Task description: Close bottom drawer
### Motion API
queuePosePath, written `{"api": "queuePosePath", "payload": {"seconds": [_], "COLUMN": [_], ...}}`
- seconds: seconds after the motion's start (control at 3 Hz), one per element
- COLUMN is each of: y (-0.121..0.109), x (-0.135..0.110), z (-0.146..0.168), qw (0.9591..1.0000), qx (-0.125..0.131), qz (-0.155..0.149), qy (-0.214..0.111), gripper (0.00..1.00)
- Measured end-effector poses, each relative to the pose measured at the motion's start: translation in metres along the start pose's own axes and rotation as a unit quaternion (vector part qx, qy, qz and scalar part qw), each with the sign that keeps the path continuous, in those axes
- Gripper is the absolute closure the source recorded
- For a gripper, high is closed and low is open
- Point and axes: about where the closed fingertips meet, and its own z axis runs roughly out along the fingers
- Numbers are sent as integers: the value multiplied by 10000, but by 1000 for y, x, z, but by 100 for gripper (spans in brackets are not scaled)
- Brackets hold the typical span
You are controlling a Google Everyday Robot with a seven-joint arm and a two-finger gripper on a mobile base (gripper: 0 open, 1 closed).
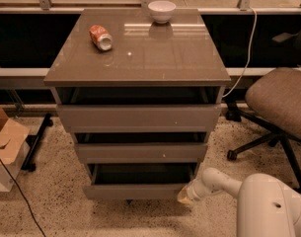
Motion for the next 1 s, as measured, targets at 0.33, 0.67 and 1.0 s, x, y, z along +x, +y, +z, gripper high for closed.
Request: {"api": "queuePosePath", "payload": {"seconds": [0.33, 0.67, 1.0], "y": [0, -13, -27], "x": [0, -1, -1], "z": [0, 7, 15], "qw": [10000, 9998, 9992], "qx": [0, 199, 380], "qz": [0, -28, -93], "qy": [0, -43, -90], "gripper": [100, 100, 100]}}
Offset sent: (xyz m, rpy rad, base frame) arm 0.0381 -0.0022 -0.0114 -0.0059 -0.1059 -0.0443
